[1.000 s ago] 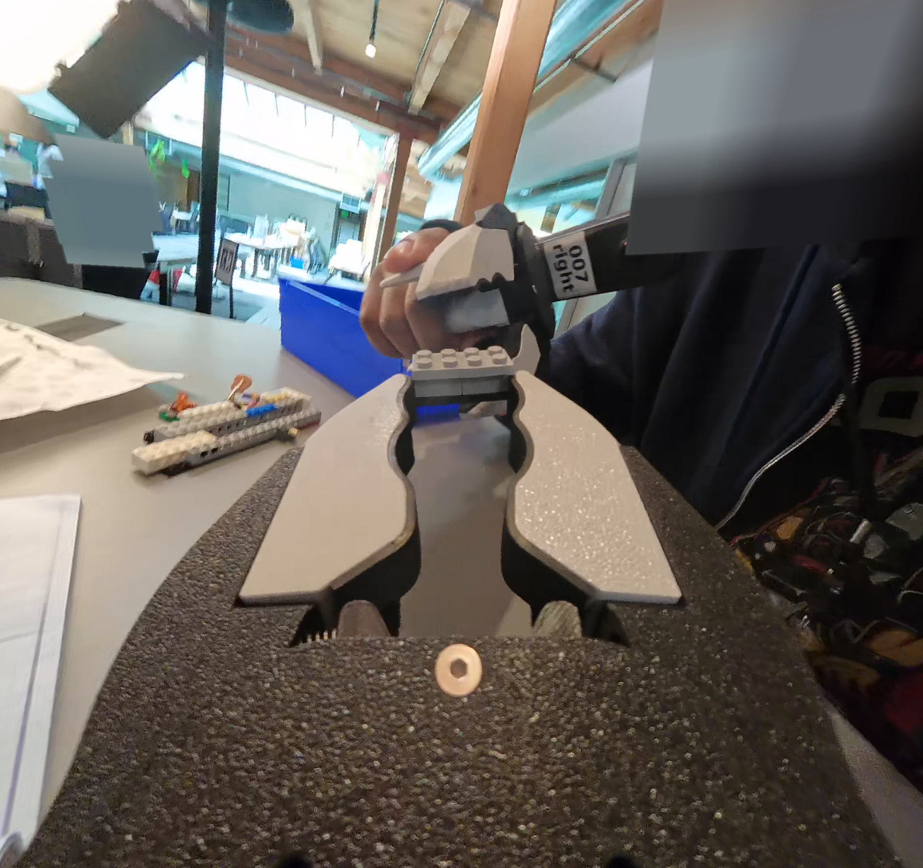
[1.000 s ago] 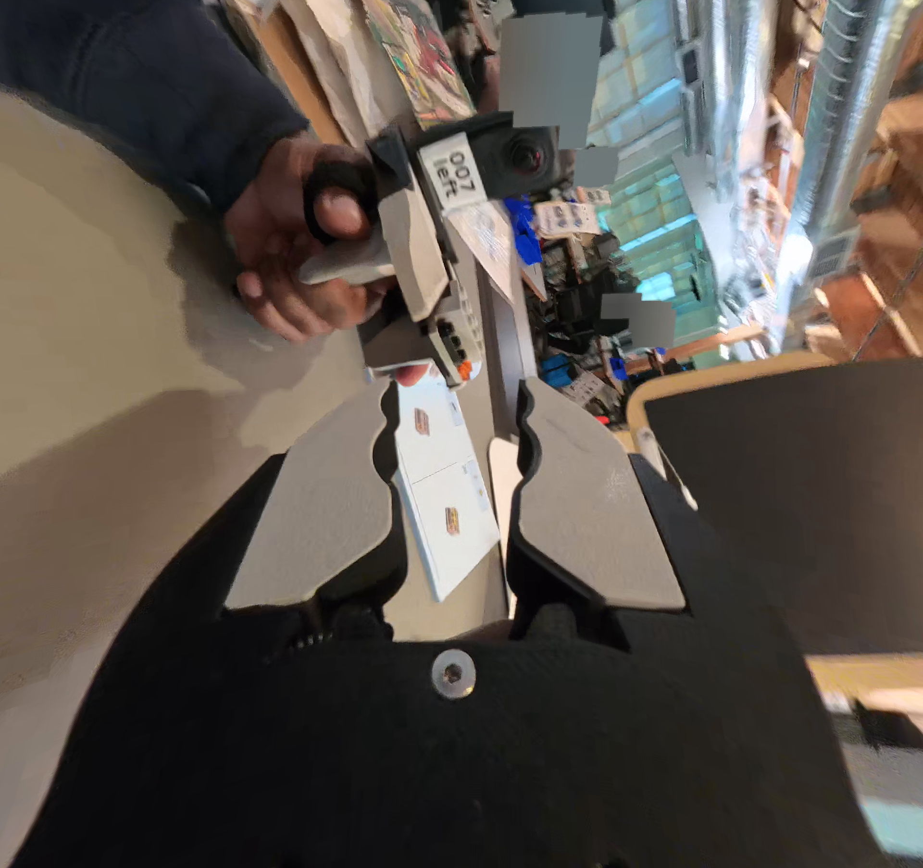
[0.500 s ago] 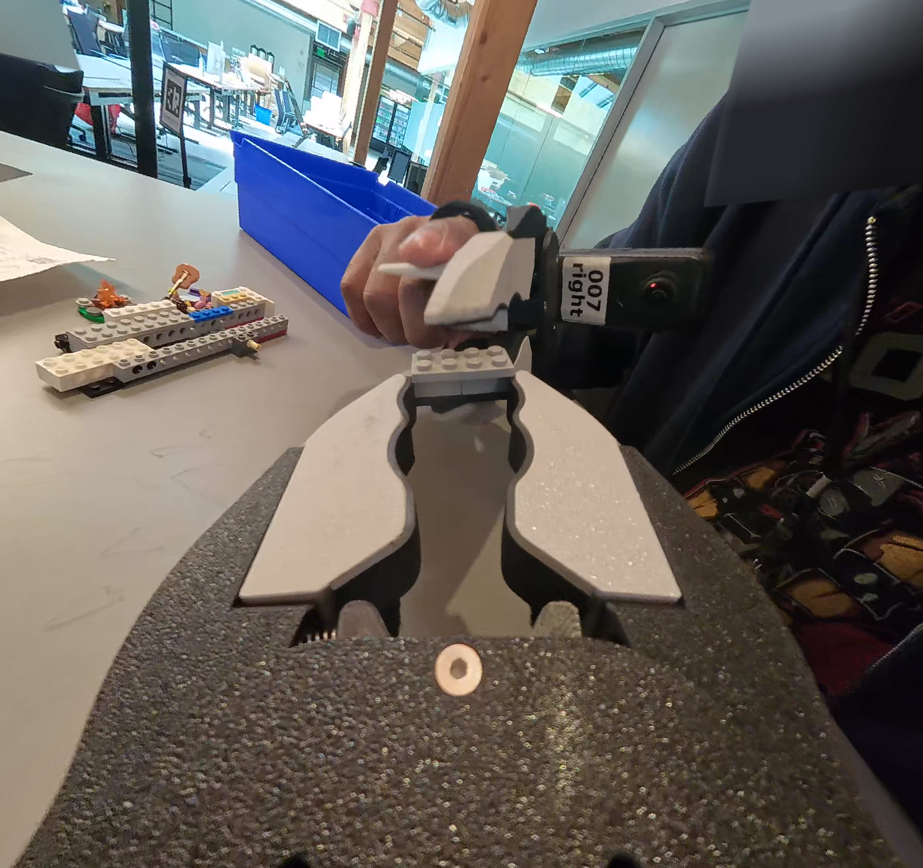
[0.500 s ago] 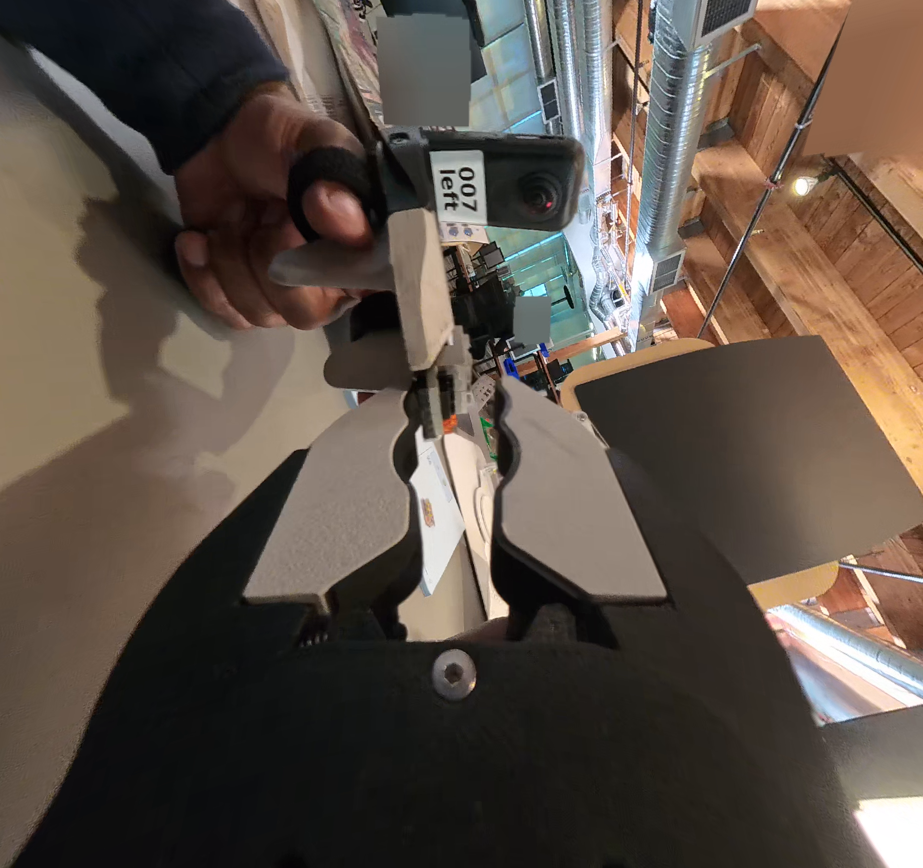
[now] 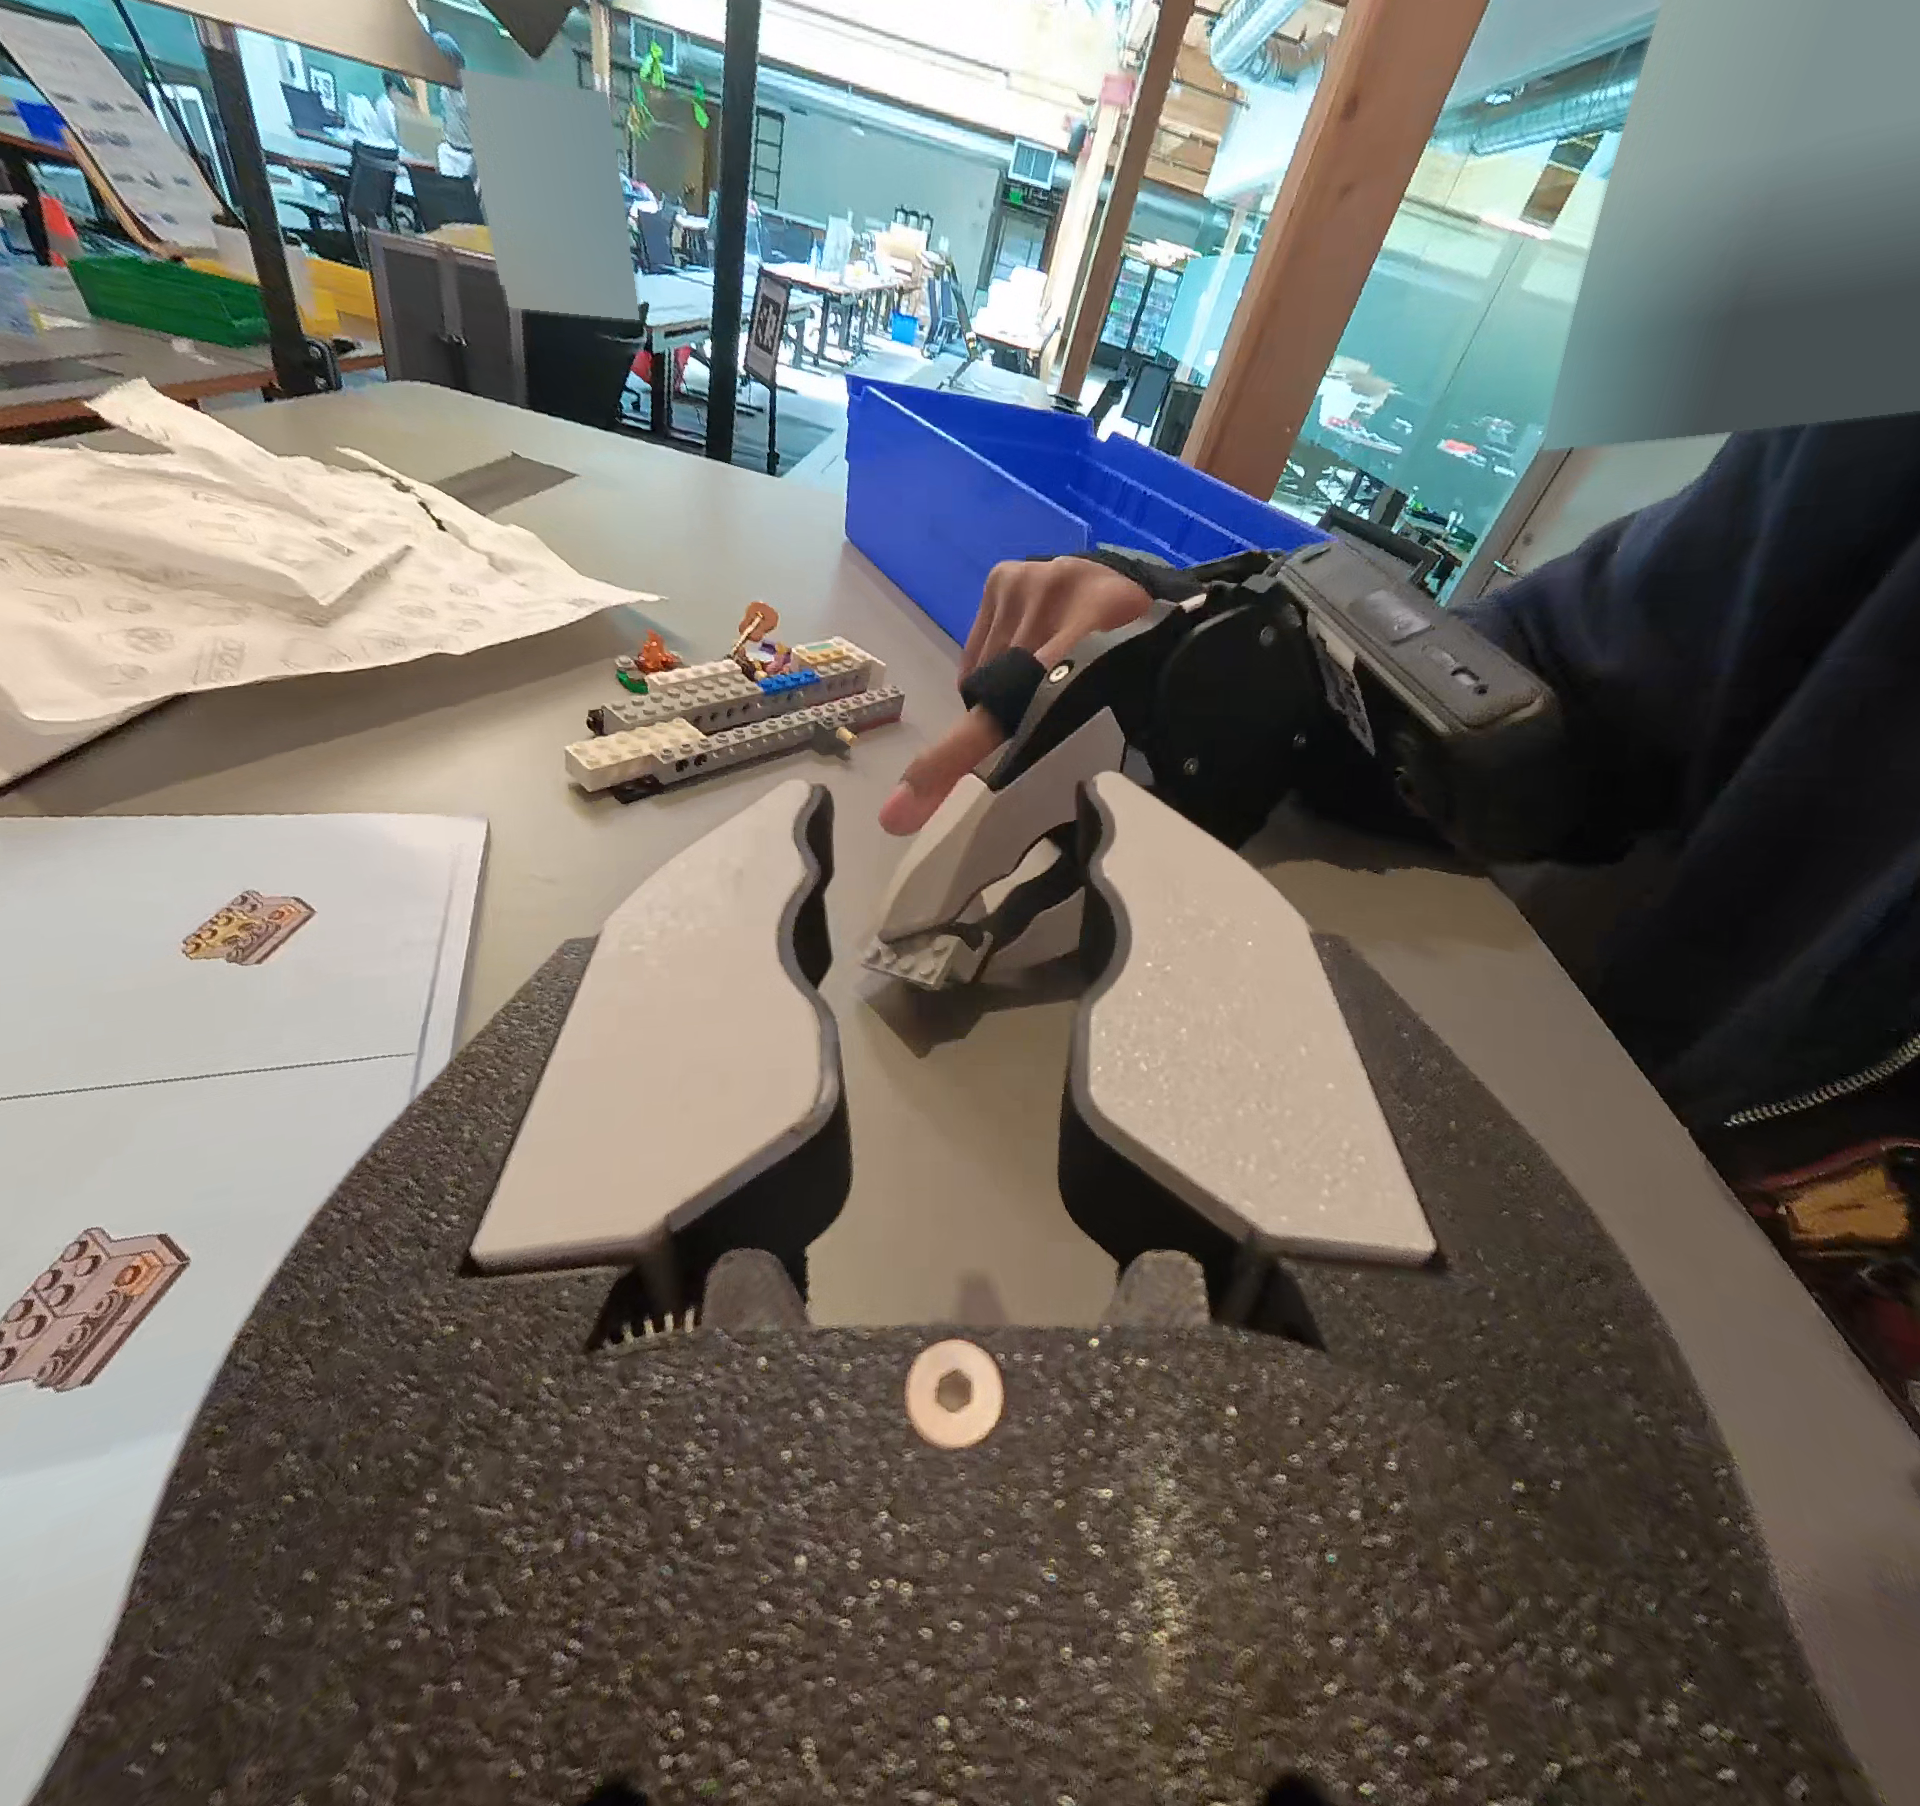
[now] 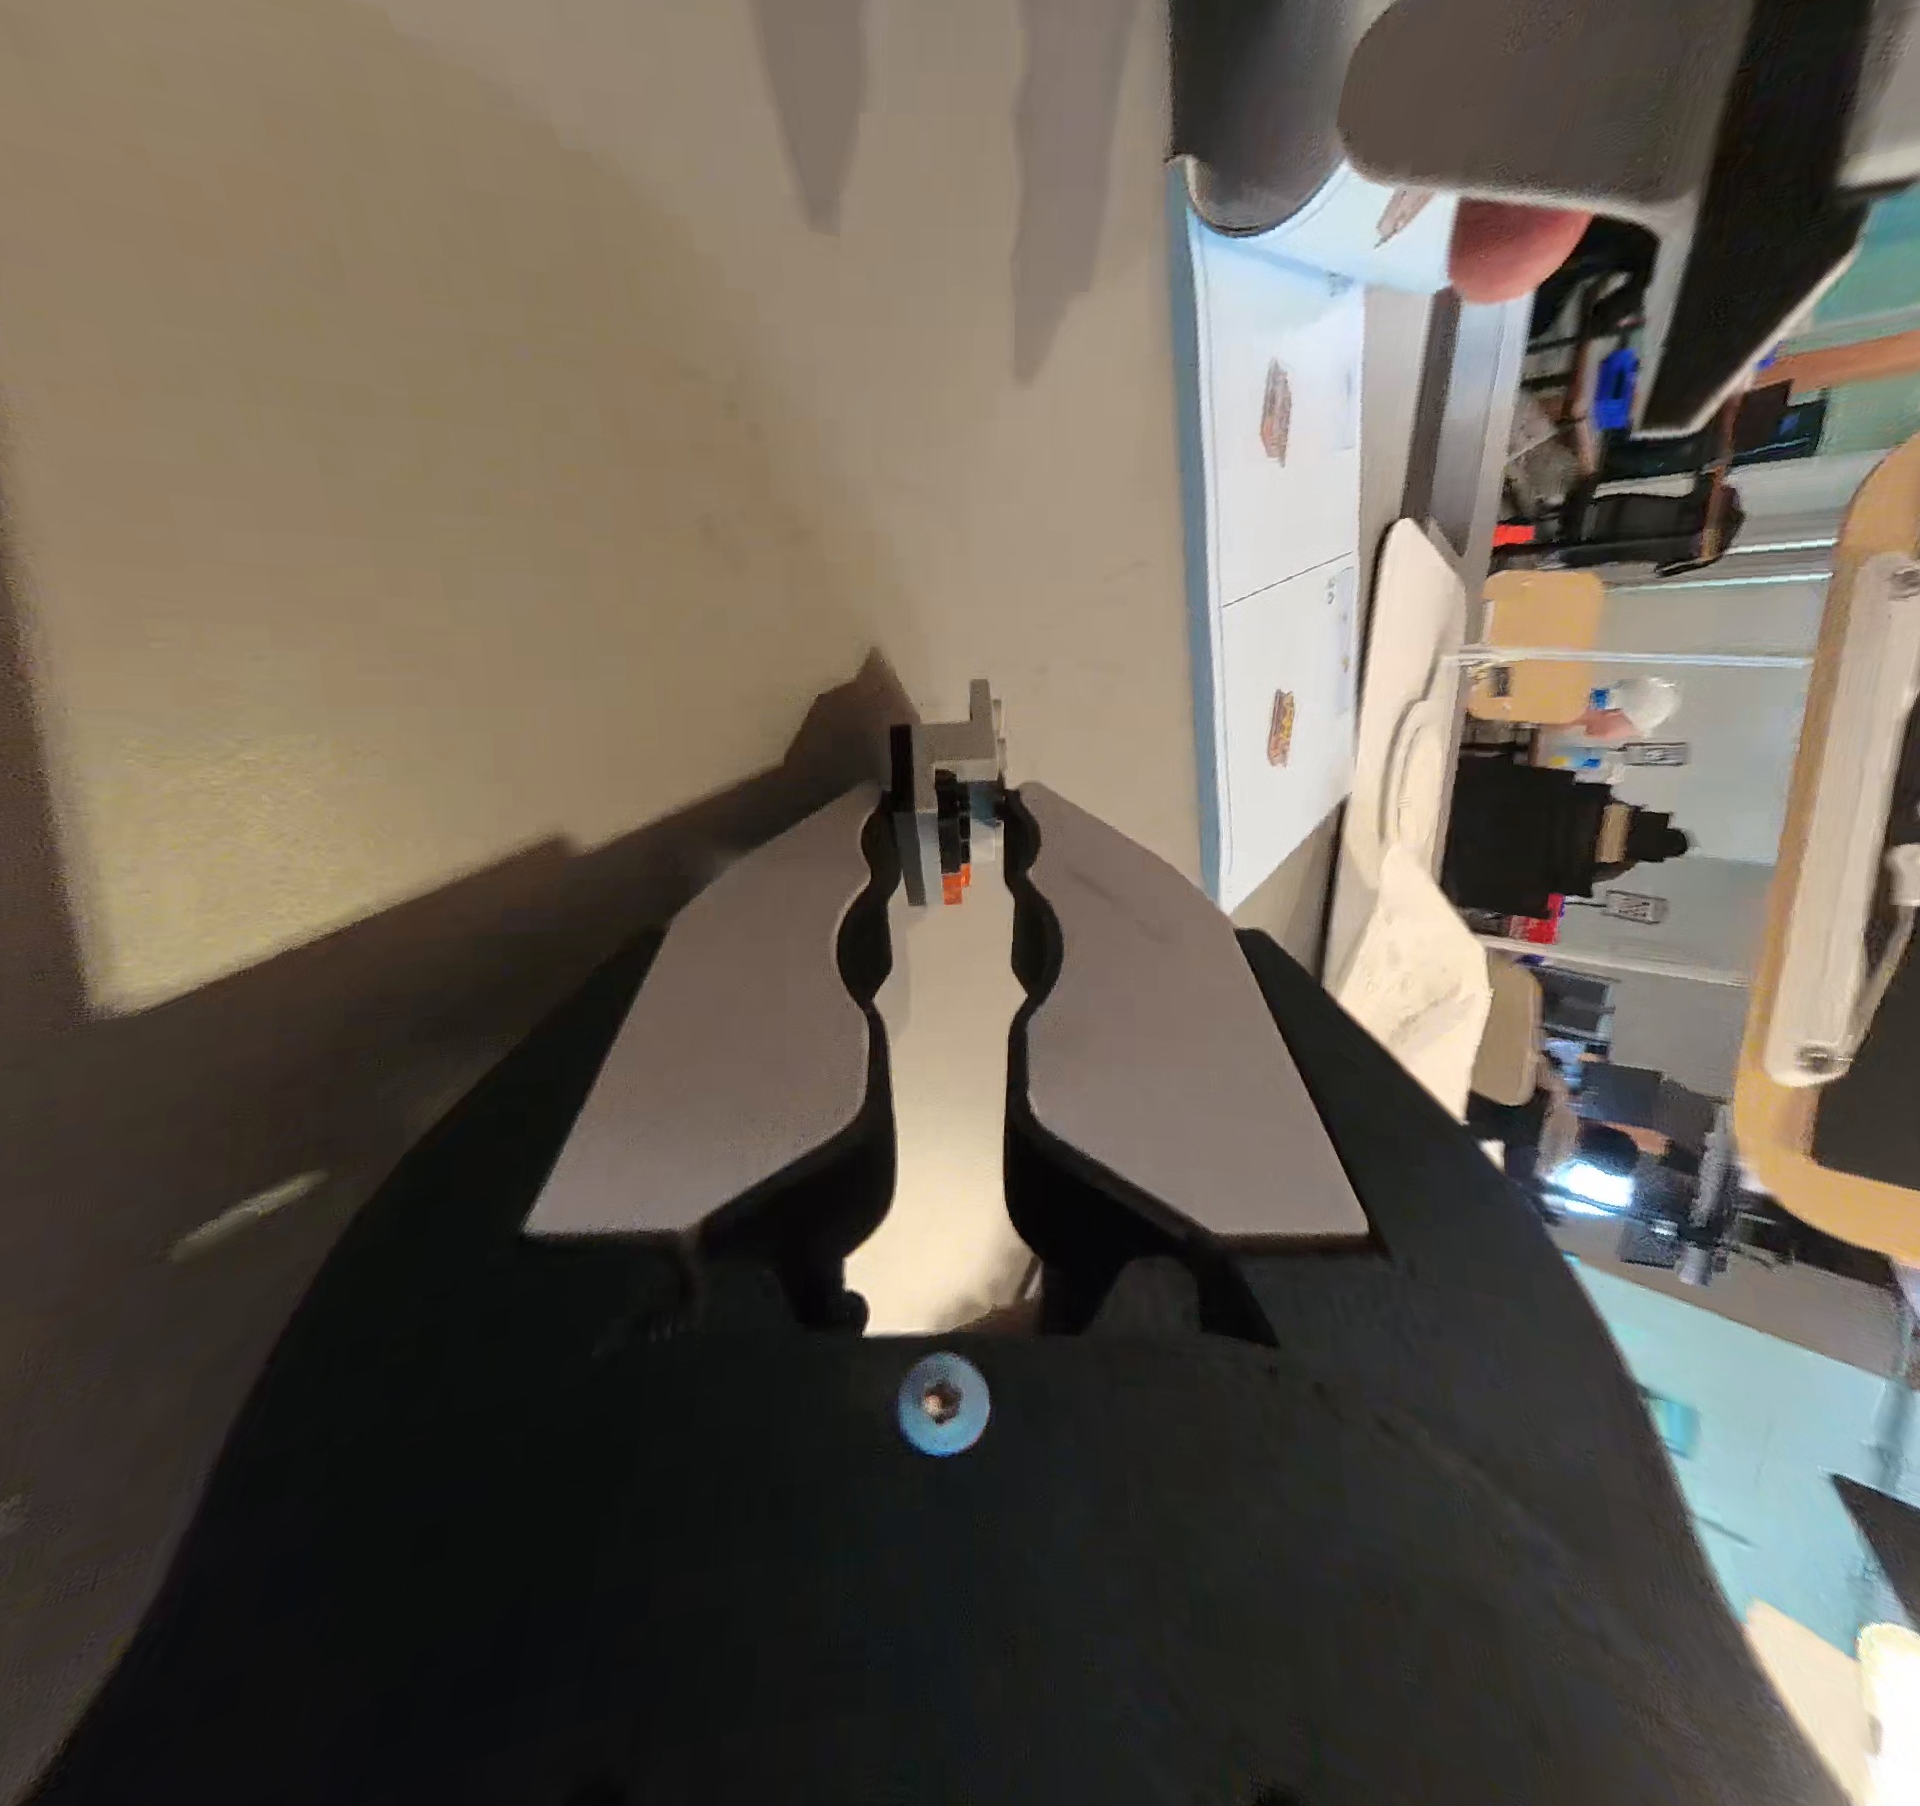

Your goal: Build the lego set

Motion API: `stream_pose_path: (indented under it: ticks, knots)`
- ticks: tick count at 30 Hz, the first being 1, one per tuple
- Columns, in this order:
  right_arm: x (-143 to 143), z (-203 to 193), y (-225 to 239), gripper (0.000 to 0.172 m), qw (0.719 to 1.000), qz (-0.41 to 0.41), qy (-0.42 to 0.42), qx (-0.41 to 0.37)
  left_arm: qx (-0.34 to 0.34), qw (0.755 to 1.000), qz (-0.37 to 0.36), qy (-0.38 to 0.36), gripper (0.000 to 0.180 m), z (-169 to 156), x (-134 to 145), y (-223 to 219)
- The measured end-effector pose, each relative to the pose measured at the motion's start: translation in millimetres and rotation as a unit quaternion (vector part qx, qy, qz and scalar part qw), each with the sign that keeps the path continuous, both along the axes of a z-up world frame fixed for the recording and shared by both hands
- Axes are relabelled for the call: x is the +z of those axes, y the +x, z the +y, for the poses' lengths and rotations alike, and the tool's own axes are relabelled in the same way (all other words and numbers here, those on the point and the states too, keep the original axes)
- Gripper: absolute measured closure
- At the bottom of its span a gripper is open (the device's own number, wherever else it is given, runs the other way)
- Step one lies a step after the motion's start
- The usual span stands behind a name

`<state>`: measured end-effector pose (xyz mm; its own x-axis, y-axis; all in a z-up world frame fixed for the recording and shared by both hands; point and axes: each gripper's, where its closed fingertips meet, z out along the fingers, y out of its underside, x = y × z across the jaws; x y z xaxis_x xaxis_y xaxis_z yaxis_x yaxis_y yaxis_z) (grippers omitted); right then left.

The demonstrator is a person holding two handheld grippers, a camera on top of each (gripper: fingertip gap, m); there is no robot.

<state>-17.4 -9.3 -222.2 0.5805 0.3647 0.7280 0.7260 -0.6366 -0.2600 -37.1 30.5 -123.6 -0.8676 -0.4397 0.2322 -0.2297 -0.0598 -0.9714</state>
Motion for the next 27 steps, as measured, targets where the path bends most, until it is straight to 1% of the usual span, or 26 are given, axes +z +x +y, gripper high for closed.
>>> stream_pose_path:
  ticks: [2,6,9,12,14,16,19,22,25,27]
  knots:
    - [-1,-2,-4,0.153,1.0,0.023,-0.01,-0.005,0.0,1.0,-0.007,0.001,0.136,-2,0,0]
    - [-1,-7,-11,0.153,0.999,0.036,-0.028,-0.003,-0.006,1.0,-0.009,-0.004,0.136,-5,-1,0]
    - [0,-10,-19,0.148,0.997,0.064,-0.038,-0.011,-0.009,1.0,-0.014,-0.017,0.137,-2,2,-2]
    - [1,-14,-24,0.141,0.995,0.083,-0.038,-0.033,-0.019,0.999,-0.013,-0.032,0.138,-2,6,-5]
    - [2,-17,-27,0.14,0.993,0.096,-0.032,-0.062,-0.028,0.999,-0.015,-0.04,0.139,-2,8,-7]
    - [2,-22,-29,0.138,0.988,0.112,-0.018,-0.102,-0.03,0.999,-0.017,-0.04,0.139,-3,8,-8]
    - [2,-37,-20,0.137,0.974,0.114,0.001,-0.198,-0.026,0.999,-0.02,-0.031,0.139,-5,7,-8]
    - [4,-53,-16,0.136,0.944,0.14,0.033,-0.296,-0.016,0.999,-0.018,-0.021,0.139,-6,4,-5]
    - [7,-64,-12,0.136,0.911,0.164,0.077,-0.371,-0.007,1.0,-0.02,-0.022,0.139,-6,4,-4]
    - [2,-71,-11,0.136,0.893,0.175,0.092,-0.403,-0.002,1.0,-0.02,-0.022,0.139,-5,4,-3]
